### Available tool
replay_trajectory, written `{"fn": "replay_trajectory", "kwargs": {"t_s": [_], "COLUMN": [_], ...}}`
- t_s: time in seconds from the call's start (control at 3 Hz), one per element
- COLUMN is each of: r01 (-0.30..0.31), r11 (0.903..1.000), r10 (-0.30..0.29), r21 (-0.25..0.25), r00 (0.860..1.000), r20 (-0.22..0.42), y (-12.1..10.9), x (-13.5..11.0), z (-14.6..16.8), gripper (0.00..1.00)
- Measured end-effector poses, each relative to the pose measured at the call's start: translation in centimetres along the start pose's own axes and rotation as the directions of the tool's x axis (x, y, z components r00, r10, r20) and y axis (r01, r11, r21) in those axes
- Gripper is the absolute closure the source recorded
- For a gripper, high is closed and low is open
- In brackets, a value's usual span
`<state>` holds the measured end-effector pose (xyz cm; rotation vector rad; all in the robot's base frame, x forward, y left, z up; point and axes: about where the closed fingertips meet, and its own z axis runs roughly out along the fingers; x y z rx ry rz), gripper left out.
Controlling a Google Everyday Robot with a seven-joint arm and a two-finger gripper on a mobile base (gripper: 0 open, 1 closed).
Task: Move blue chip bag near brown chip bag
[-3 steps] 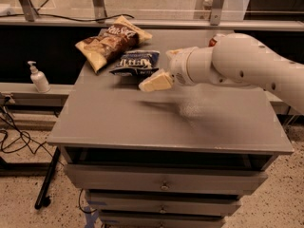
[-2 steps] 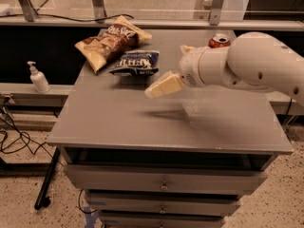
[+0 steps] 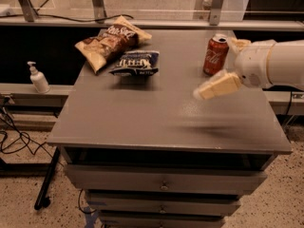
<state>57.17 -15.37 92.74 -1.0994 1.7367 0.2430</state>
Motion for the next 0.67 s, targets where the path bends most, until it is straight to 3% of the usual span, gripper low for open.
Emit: {"fn": "replay_trajectory", "kwargs": {"t_s": [0.33,0.67], "r01": [0.059,0.081], "r11": [0.9983,0.9966], "r10": [-0.058,-0.081], "r21": [0.007,-0.013], "r00": [0.998,0.997], "r20": [-0.016,-0.006], "y": [-3.2,-3.2], "x": [2.1,1.0], "z": [-6.1,-6.8], "gripper": [0.00,0.00]}}
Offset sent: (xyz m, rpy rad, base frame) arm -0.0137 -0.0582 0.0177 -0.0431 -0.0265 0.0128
